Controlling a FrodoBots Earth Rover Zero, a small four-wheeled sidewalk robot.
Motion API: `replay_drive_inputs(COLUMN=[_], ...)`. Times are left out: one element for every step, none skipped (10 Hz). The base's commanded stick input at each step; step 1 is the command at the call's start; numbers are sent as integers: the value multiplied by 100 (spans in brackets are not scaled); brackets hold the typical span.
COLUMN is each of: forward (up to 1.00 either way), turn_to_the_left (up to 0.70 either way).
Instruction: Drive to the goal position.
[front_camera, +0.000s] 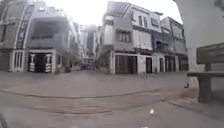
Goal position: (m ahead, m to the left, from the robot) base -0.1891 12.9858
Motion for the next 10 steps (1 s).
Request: replay_drive_inputs(forward=[85, 85, 85, 85, 85, 85, 85, 85, 85, 85], turn_to_the_left=[-34, -34, -34, -34, -34, -34, -34, -34, -34, -34])
